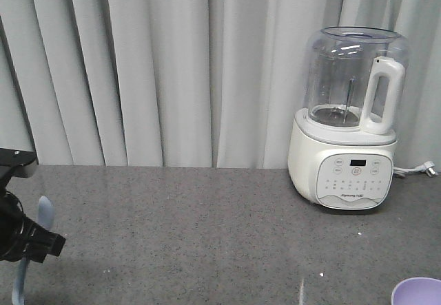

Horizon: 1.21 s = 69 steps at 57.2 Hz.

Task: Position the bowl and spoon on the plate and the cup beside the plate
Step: 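Grasp the lavender bowl rim with the right gripper and lift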

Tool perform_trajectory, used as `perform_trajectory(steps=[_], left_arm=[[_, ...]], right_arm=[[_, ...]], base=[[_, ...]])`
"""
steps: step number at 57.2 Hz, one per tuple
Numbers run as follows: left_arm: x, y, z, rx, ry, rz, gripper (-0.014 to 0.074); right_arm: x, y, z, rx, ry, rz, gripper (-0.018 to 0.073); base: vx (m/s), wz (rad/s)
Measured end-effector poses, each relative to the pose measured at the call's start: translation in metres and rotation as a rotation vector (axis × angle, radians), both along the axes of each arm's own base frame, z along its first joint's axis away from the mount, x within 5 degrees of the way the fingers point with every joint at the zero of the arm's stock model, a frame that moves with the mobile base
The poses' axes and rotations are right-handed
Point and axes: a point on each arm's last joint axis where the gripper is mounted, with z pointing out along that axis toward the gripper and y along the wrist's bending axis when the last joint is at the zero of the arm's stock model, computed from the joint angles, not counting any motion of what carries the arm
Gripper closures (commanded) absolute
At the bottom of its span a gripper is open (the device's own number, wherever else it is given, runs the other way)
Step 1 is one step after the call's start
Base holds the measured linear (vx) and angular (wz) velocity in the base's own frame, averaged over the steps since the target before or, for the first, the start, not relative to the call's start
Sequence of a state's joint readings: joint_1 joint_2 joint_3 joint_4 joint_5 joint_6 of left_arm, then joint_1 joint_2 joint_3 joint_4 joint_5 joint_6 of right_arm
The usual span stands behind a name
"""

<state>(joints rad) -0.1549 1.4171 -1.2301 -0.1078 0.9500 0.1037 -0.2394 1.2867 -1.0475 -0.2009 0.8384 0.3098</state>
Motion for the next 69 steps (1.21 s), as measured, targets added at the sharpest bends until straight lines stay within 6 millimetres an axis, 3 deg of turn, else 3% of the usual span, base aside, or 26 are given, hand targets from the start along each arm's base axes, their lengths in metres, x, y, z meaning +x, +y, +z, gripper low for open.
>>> perform_trajectory(steps=[14, 41, 46, 56, 69], left_arm=[[0.0, 0.0, 0.0, 0.0, 0.0, 0.0, 0.0603], [0.0, 0.0, 0.0, 0.001, 0.0, -0.001, 0.0603], [0.0, 0.0, 0.0, 0.001, 0.0, -0.001, 0.0603], [0.0, 0.0, 0.0, 0.001, 0.0, -0.001, 0.0603], [0.0, 0.0, 0.0, 0.007, -0.002, -0.012, 0.0603]], right_arm=[[0.021, 0.001, -0.031, 0.055, 0.112, 0.082, 0.0164], [0.038, -0.004, -0.078, 0.056, 0.338, 0.204, 0.0172], [0.041, -0.005, -0.086, 0.063, 0.367, 0.213, 0.0238], [0.044, -0.004, -0.089, 0.072, 0.372, 0.231, 0.0564], [0.042, -0.002, -0.078, 0.075, 0.333, 0.248, 0.0572]], base=[[0.0, 0.0], [0.0, 0.0], [0.0, 0.0], [0.0, 0.0], [0.0, 0.0]])
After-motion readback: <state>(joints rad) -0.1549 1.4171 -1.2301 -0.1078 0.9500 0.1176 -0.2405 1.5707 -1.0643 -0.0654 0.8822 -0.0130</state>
